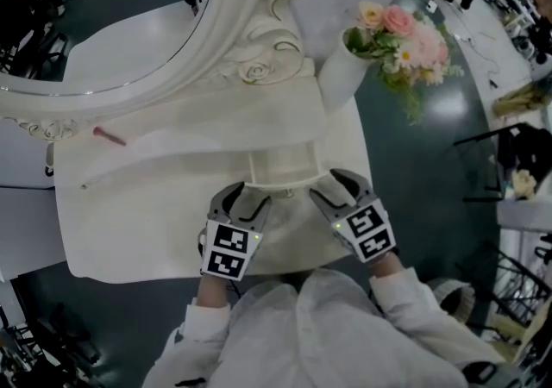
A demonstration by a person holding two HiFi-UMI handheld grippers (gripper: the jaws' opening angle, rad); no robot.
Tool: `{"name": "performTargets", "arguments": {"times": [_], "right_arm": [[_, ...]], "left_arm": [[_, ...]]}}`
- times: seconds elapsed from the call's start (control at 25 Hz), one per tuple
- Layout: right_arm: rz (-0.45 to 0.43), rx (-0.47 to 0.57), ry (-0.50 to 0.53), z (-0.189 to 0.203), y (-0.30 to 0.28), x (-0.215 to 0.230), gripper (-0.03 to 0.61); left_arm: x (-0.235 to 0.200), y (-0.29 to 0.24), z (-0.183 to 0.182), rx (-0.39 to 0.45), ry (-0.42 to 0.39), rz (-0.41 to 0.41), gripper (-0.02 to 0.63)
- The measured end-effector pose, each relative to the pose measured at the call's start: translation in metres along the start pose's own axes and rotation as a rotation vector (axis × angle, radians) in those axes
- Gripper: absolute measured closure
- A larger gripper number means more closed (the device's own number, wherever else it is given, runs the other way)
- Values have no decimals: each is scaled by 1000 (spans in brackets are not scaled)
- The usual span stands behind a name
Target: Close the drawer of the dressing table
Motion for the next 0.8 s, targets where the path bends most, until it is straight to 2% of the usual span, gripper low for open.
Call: {"name": "performTargets", "arguments": {"times": [0.28, 0.52, 0.8], "right_arm": [[-39, 0, 7, -3, -12, -1, 367], [-59, 4, 28, -3, -18, -5, 367], [-66, 36, 25, -2, -19, -5, 368]], "left_arm": [[-3, -9, -1, -23, -65, 50, 394], [-4, -17, 3, -36, -100, 59, 394], [-5, -21, 1, -57, -89, 77, 396]]}}
Point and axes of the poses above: the fingertips, and each gripper's own axes: y backward along the fingers, x to its right, z out of its underside, the point moved 6 cm from there along y, backward along the fingers, and after that the axes turned 5 degrees about z, right-handed, at the moved point
